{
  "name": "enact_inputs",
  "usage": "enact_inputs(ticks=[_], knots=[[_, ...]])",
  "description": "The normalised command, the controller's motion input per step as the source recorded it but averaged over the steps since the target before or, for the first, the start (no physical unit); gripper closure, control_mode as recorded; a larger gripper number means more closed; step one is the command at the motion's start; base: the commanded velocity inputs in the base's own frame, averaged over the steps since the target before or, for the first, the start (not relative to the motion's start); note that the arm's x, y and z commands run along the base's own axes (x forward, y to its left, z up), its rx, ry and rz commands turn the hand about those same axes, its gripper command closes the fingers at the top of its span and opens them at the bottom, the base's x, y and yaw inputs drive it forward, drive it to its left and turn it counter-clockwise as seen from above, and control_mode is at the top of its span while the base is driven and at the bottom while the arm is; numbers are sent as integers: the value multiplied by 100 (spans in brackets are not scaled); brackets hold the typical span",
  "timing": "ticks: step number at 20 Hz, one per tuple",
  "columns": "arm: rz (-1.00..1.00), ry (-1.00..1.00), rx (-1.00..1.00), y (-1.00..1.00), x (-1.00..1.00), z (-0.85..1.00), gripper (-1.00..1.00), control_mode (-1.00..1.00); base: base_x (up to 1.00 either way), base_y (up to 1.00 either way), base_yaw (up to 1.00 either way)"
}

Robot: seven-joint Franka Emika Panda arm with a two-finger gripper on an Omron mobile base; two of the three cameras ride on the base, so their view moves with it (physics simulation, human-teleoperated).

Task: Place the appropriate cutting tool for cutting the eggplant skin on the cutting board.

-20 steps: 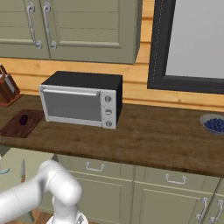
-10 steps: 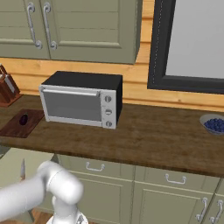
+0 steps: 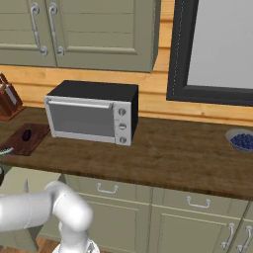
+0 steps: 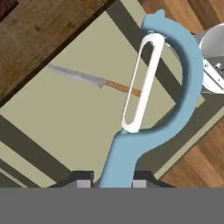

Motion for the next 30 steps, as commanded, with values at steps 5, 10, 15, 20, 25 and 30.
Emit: enact_inputs(ticks=[5, 10, 15, 20, 25, 30], knots=[[0, -2, -10, -14, 85, 10, 100, -100, 0, 0, 0], [0, -1, -3, 1, 46, -40, 100, -100, 0, 0, 0], [0, 0, 0, 0, 56, -12, 100, -100, 0, 0, 0], [0, -1, 0, 4, 38, -20, 100, -100, 0, 0, 0], [0, 0, 0, 6, 41, -28, 100, -100, 0, 0, 0], [0, 0, 0, 10, 44, -30, 100, -100, 0, 0, 0]])
